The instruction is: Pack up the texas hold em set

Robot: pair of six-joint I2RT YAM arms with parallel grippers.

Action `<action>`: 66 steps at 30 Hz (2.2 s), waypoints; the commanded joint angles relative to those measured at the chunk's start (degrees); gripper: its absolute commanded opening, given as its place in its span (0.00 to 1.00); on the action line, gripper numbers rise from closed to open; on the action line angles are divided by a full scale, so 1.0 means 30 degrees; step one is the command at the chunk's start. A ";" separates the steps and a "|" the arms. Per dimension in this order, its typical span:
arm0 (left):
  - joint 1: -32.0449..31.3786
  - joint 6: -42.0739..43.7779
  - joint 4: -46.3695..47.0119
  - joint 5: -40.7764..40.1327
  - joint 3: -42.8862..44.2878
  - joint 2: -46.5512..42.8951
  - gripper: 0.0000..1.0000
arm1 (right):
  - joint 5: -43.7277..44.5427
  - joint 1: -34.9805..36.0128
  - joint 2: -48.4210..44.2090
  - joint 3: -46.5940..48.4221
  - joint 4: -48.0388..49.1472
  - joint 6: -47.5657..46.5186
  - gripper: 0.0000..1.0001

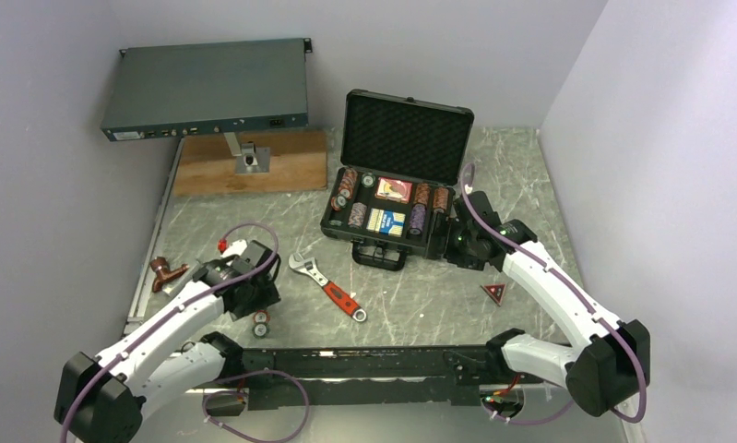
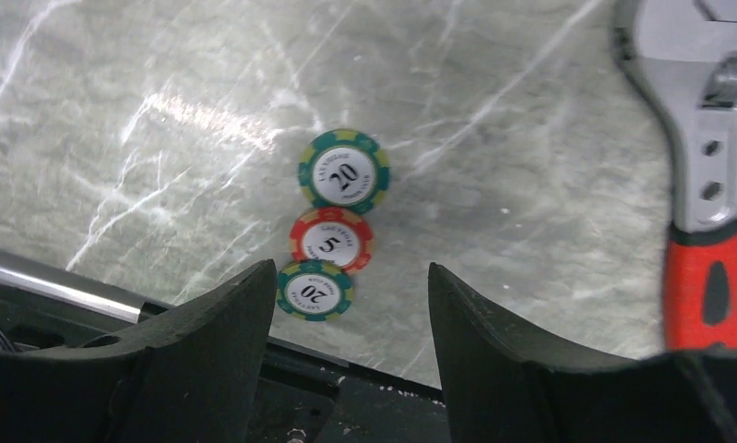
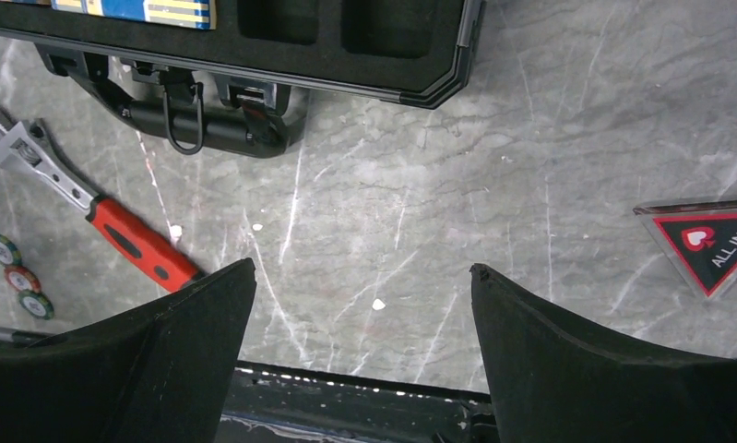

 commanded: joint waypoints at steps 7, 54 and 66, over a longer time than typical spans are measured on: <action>-0.0124 -0.4107 -0.0458 0.0289 -0.2469 -0.0995 0.66 | -0.0909 -0.0063 -0.0173 -0.0198 0.0789 0.0879 0.88; -0.0359 -0.1593 0.9039 0.2617 0.0398 0.5358 0.31 | -0.0743 -0.0049 -0.0780 -0.0037 -0.0065 -0.0002 0.88; -0.0461 0.1461 0.6398 0.2480 0.2687 0.6226 0.49 | -0.0473 -0.0049 -0.1321 -0.0210 -0.0236 -0.0168 0.89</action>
